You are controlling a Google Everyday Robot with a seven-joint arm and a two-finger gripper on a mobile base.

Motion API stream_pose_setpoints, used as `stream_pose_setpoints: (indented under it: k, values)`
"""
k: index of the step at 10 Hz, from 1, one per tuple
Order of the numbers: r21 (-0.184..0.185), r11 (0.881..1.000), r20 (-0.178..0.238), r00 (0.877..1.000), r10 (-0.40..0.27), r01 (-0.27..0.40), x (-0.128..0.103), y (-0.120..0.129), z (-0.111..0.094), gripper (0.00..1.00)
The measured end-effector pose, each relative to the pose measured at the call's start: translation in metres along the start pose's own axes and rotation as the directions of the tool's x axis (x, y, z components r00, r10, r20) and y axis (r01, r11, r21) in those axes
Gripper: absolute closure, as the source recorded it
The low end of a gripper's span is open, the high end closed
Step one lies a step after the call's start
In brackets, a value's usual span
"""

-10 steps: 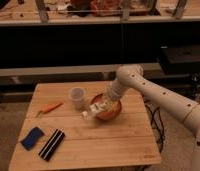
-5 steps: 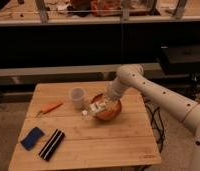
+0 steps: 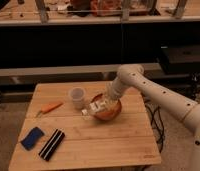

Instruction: Place the bottle in the ceramic bowl

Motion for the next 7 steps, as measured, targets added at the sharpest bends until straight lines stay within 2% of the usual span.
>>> stream_pose_setpoints:
  k: [7]
  values:
    - [-0.001,1.000,0.003,1.000,0.017,-0.017,0.0017,-0.0039,-0.0013,0.73]
